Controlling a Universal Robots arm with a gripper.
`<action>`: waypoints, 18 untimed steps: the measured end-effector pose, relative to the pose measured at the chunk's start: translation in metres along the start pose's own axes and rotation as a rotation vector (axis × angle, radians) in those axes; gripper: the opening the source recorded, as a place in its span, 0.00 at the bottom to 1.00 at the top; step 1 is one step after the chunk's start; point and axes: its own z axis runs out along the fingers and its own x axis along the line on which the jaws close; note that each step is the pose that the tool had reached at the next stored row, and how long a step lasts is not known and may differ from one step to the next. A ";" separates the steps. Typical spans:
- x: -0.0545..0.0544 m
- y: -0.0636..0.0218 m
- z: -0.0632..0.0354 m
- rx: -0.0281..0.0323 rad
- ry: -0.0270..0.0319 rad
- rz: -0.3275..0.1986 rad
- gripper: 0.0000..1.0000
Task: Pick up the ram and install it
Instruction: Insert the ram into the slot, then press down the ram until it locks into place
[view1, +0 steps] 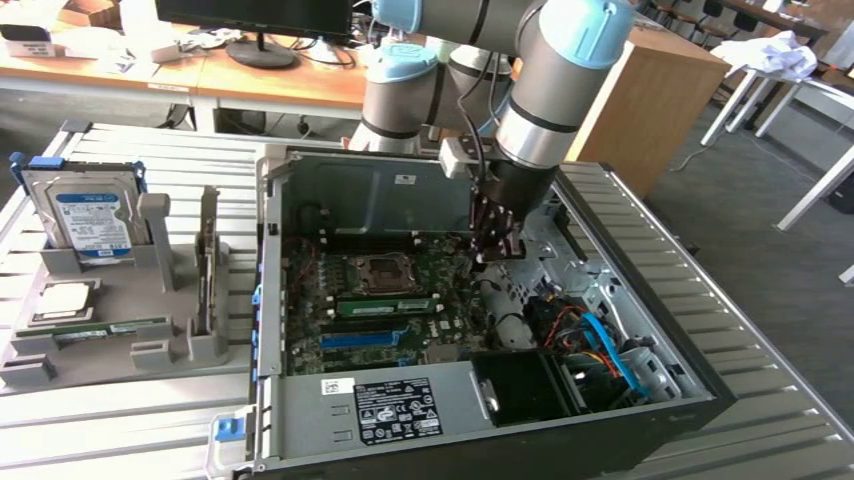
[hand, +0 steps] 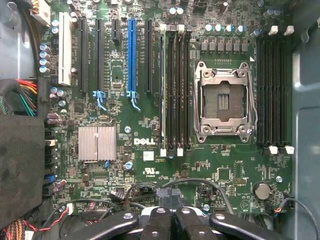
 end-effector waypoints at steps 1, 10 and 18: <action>0.000 0.0000 0.0000 0.0000 0.0000 0.000 0.10; 0.000 0.0047 0.0004 0.0005 0.0000 0.000 0.10; 0.001 0.0331 0.0049 0.0043 -0.0001 0.000 0.10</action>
